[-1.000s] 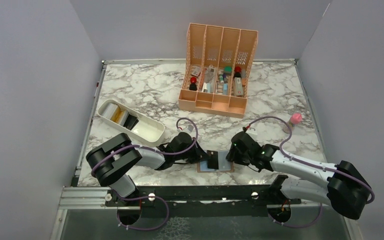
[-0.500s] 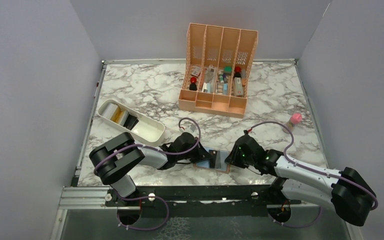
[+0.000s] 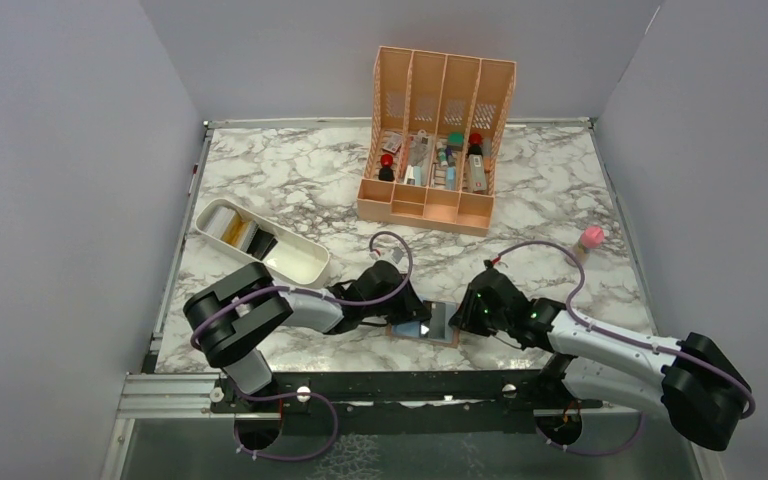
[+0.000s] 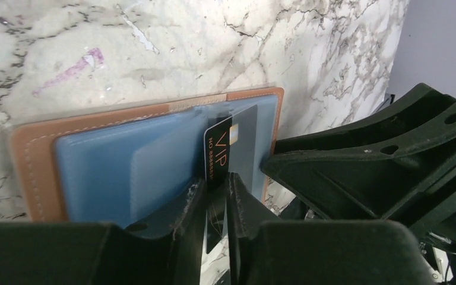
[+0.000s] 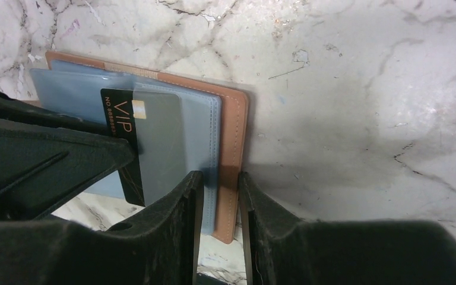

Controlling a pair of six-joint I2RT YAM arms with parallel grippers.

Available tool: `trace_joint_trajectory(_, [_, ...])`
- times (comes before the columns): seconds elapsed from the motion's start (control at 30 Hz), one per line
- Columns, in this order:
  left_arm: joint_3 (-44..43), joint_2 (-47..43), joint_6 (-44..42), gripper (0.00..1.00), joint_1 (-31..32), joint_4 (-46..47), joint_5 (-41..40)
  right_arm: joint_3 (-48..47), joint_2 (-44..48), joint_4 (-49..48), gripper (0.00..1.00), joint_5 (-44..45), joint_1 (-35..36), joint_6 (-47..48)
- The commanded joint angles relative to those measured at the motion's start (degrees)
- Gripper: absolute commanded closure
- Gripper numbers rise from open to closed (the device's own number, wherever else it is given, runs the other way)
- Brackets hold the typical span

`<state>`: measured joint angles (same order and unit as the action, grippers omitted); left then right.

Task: Put the credit cards into the card holder
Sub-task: Insert the credit card into the card holder.

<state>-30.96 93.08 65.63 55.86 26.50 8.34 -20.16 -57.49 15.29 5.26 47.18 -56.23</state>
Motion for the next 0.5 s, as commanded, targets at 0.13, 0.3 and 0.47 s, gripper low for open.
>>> trace_joint_trajectory(0.13, [-3.3,0.9,-4.3,0.71,0.8,-4.4,-1.1,1.1,-1.4,-1.1,0.67,-1.2,0.5,3.1])
trace_joint_trajectory(0.3, [-3.7,-0.5,-4.8,0.70,0.8,-4.8,-2.7,1.2,-1.9,-1.5,0.67,-1.1,0.5,3.2])
trace_joint_trajectory(0.47, [-4.9,0.3,-5.3,0.68,1.6,-4.8,-3.2,1.2,-1.8,-1.6,0.68,-0.8,0.5,3.3])
